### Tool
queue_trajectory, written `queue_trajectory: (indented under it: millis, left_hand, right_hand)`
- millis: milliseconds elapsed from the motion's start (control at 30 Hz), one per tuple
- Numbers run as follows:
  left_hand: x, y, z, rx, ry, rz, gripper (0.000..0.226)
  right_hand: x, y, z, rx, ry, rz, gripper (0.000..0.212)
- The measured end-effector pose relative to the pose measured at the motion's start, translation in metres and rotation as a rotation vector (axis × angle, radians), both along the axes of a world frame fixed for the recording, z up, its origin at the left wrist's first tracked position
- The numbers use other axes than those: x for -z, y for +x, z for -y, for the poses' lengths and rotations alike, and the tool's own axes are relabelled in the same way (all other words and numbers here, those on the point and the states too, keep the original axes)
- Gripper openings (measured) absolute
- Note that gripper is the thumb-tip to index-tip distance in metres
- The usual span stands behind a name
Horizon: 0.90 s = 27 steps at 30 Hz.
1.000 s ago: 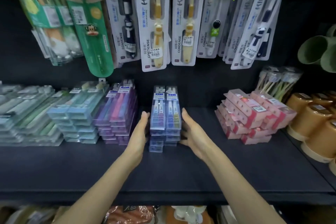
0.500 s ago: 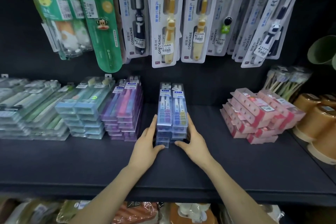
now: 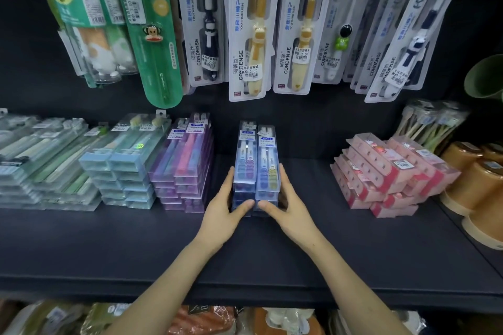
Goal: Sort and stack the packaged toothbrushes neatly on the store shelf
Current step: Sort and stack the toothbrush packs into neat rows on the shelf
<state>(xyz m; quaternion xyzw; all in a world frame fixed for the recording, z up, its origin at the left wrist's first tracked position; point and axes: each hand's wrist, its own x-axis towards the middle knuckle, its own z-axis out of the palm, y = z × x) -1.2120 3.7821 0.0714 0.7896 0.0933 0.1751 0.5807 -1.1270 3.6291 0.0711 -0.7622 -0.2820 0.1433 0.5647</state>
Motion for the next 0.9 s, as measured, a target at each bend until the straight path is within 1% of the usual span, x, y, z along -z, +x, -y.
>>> queue_trajectory:
  millis: [133, 367, 467, 567, 633, 733, 833, 900]
  left_hand:
    - [0.000, 0.000, 0.001, 0.002, 0.021, -0.025, 0.082]
    - [0.001, 0.003, 0.003, -0.009, 0.050, -0.069, 0.088]
    - [-0.001, 0.001, 0.001, 0.010, 0.034, -0.067, 0.095]
    - [-0.005, 0.001, -0.004, 0.022, -0.026, -0.032, 0.104]
    - [-0.011, 0.004, -0.006, 0.043, -0.083, -0.023, 0.107]
    - [-0.021, 0.009, -0.009, 0.101, -0.221, -0.025, 0.102]
    - [-0.032, 0.014, -0.008, 0.079, -0.402, -0.011, 0.091]
    - [-0.039, 0.020, -0.005, 0.047, -0.447, -0.036, 0.071]
  right_hand:
    - [-0.004, 0.003, -0.003, 0.029, -0.030, 0.052, 0.085]
    - [-0.007, -0.002, -0.008, 0.106, -0.063, 0.110, 0.085]
    - [-0.009, -0.005, -0.009, 0.120, -0.075, 0.142, 0.085]
    - [-0.015, -0.009, -0.011, 0.118, -0.107, 0.182, 0.092]
    - [-0.017, -0.009, -0.014, 0.062, -0.051, 0.104, 0.091]
    - [-0.020, -0.008, -0.020, -0.005, 0.137, -0.110, 0.082]
    - [-0.024, -0.006, -0.028, 0.027, 0.240, -0.251, 0.079]
    - [-0.024, -0.004, -0.031, 0.038, 0.277, -0.290, 0.077]
